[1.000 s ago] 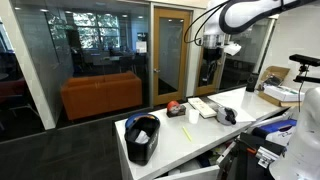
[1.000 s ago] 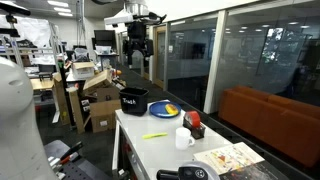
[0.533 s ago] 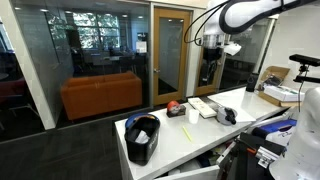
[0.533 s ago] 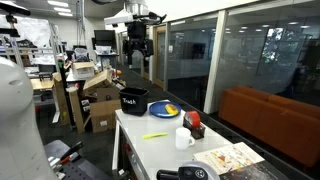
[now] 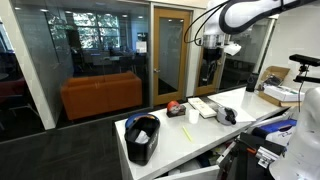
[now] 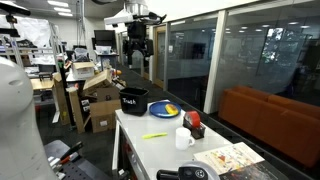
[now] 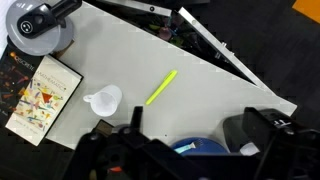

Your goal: Pick up the pen and put it in the cup

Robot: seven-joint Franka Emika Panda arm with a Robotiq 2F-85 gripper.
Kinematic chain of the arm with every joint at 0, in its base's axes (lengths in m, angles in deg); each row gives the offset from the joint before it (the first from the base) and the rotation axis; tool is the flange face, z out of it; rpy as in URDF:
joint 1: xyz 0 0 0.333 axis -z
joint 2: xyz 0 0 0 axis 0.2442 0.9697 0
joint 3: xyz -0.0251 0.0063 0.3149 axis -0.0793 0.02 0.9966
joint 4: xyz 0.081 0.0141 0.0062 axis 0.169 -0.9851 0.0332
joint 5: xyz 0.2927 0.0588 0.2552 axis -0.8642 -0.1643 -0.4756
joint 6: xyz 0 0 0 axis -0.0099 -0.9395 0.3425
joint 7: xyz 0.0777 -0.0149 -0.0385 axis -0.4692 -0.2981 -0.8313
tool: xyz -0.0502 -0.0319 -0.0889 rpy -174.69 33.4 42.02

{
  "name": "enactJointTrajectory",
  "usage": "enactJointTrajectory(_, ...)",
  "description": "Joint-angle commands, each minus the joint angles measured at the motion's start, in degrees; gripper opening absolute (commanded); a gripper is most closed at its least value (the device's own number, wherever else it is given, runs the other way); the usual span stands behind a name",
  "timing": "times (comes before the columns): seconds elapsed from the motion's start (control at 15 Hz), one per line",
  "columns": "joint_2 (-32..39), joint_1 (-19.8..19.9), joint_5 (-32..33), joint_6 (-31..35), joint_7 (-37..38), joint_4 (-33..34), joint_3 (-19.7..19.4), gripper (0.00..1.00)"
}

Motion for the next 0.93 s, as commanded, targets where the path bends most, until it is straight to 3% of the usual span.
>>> enactJointTrajectory(0.0, 2.6, 0.5, 0.0, 1.9, 0.9, 0.5, -0.1, 1.00)
enactJointTrajectory(0.87, 24.0, 0.9, -0.6, 14.6, 17.2, 0.8, 0.0, 1.00)
